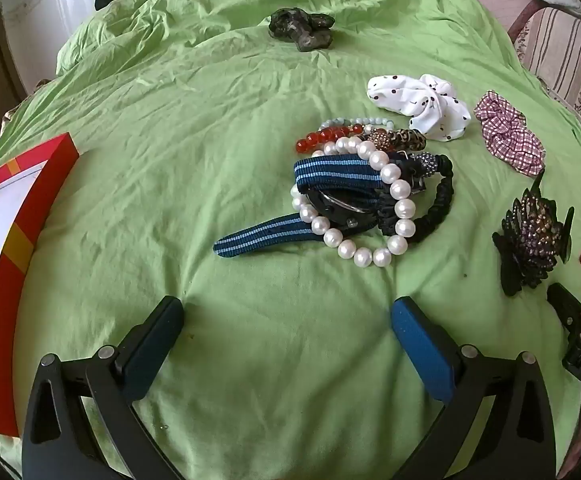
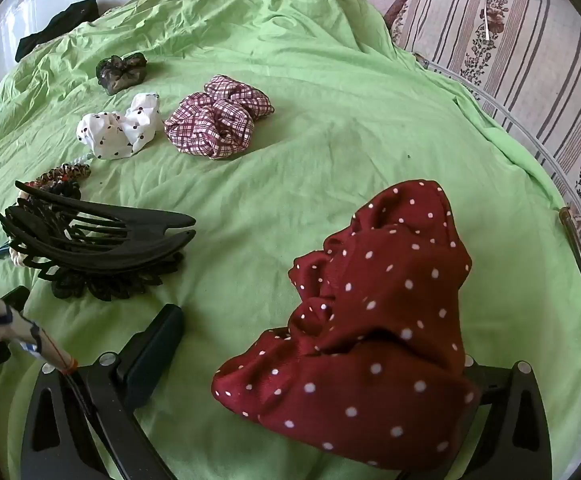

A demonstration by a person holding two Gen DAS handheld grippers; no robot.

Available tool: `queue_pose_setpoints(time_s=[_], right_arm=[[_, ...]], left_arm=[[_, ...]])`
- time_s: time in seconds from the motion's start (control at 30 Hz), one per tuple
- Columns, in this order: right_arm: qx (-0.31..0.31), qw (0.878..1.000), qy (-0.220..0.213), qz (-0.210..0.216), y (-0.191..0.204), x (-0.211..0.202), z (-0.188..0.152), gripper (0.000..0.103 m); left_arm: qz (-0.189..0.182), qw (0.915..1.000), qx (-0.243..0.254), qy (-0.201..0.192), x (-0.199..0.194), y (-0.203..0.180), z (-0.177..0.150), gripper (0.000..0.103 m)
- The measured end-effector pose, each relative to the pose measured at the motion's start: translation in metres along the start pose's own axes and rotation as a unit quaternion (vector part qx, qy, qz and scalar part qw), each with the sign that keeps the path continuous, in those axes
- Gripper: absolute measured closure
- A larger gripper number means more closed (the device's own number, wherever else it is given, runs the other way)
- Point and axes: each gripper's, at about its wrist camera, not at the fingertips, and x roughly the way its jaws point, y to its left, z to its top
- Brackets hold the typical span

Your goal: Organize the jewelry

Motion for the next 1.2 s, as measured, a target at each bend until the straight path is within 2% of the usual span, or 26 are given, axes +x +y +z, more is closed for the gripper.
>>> queue_pose_setpoints(time_s=[0.33,0.53,0.67,0.83,1.2], right_arm=[[0.0,1.0,0.0,0.0,0.0,0.0,0.0,0.0],[0.0,1.0,0.0,0.0,0.0,0.0,0.0,0.0],[0.0,1.0,0.0,0.001,-0.001,0.001,-0.001,0.0],[0.001,1.0,-0.001,0.001,0.0,0.002,-0.003,0.0],[0.001,1.0,-0.002,0.004,-0.002,0.0,0.0,0.0]], left_arm=[[0.01,0.9999,0.007,0.003,0.001,-0.002,0.003,0.0],[0.004,1.0,0.003,0.0,-0.001,0.003,0.001,0.0],[0.02,0.9997,0.013,-0.005,-0.005,-0.001,-0.001,0.0],[0.002,1.0,0.004,-0.008,-0.007,0.005,-0.004,0.0],[0.012,0.9999,0.008,-0.006,-0.021,0.005,-0.018,0.0]])
